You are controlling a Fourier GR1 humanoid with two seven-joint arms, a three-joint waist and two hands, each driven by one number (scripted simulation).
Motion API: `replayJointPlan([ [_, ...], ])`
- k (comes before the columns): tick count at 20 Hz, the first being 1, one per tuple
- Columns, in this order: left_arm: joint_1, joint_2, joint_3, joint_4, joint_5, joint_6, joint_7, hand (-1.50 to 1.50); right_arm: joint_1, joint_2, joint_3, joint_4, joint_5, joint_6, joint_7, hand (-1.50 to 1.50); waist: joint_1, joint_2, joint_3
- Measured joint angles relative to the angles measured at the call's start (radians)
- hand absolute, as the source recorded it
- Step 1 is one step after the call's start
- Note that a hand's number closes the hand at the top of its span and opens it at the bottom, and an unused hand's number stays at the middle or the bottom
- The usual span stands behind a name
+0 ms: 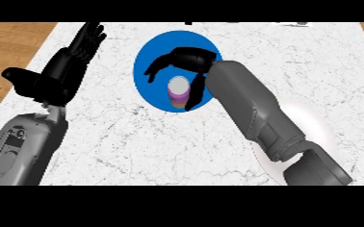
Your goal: Pick the can from the plate and place it in the plate
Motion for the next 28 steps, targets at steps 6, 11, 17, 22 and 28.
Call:
replayJointPlan([
  [6,0.003,-0.013,-0.007,0.003,-0.008,-0.002,-0.006,0.0,0.011,0.001,-0.049,-0.018,-0.156,0.052,0.021,-1.5,0.003,-0.001,0.001],
  [11,0.01,-0.007,0.003,0.001,-0.012,-0.003,-0.005,0.0,-0.028,0.001,-0.121,0.015,-0.283,0.12,0.074,-1.5,-0.008,-0.002,0.001],
  [17,0.032,-0.007,0.009,-0.004,-0.023,0.002,-0.02,0.0,-0.095,-0.01,-0.213,0.09,-0.376,0.167,0.135,-1.5,-0.025,0.004,0.0],
  [22,0.038,-0.004,0.014,-0.018,-0.019,-0.004,-0.018,0.0,-0.118,-0.074,-0.264,0.126,-0.419,0.208,0.157,-1.5,-0.023,0.014,0.001],
  [28,0.025,-0.005,0.016,-0.028,-0.022,-0.004,-0.016,0.0,-0.122,-0.167,-0.278,0.125,-0.427,0.246,0.166,-1.5,-0.014,0.028,0.003],
])
